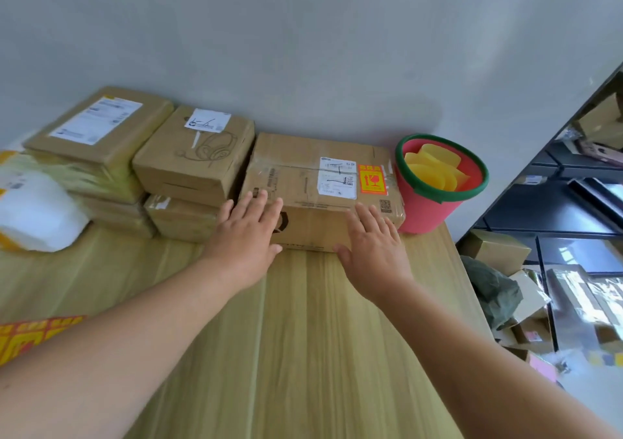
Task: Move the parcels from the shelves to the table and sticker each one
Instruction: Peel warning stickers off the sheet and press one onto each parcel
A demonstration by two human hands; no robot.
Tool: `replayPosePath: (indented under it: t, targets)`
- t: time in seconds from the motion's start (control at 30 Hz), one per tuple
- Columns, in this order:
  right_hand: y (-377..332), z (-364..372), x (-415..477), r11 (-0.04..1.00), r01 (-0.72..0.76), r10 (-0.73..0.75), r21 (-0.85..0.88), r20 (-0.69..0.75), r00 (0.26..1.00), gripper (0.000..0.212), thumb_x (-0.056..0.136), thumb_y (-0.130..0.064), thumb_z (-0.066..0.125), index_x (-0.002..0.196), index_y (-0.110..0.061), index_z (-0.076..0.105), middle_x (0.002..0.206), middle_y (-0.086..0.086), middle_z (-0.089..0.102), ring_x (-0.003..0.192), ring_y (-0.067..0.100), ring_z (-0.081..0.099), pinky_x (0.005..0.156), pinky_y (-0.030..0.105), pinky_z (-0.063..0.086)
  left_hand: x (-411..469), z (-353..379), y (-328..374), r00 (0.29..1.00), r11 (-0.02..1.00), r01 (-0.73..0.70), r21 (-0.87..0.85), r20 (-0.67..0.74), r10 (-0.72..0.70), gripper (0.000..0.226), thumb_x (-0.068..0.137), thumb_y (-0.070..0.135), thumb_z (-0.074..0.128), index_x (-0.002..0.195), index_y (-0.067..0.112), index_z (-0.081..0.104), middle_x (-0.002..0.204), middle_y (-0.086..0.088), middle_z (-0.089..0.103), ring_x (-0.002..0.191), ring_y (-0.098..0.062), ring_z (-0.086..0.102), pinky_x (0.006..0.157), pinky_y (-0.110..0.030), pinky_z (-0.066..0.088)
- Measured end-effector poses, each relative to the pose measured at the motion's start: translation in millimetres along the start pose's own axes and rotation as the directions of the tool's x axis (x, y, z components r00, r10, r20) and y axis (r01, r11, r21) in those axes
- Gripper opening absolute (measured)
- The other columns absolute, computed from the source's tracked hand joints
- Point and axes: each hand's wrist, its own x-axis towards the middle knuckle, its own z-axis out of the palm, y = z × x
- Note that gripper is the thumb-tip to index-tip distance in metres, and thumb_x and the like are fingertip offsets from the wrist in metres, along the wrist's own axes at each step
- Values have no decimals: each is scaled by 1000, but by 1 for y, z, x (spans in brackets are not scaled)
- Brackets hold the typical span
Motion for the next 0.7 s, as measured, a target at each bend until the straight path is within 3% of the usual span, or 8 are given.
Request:
replayPosePath:
  t: [0.4,0.7]
  targets:
    - [-131,3,-55,994,92,-97,60,86,992,65,98,-45,42,152,-21,15,161,1,10,148,20,6,119,35,5,-124,-22,-124,985,985,172,-18,24,-172,74,96,50,38,152,22,-1,161,-4,-2,147,-23,-1,119,-41,6]
    - [-215,-9,-11,994,-17,13,104,36,999,64,97,-42,45,151,-17,21,159,3,19,146,21,17,117,36,15,-106,-41,-202,988,987,131,-88,-73,-137,76,95,50,41,152,21,1,161,-7,-2,147,-28,1,118,-44,11]
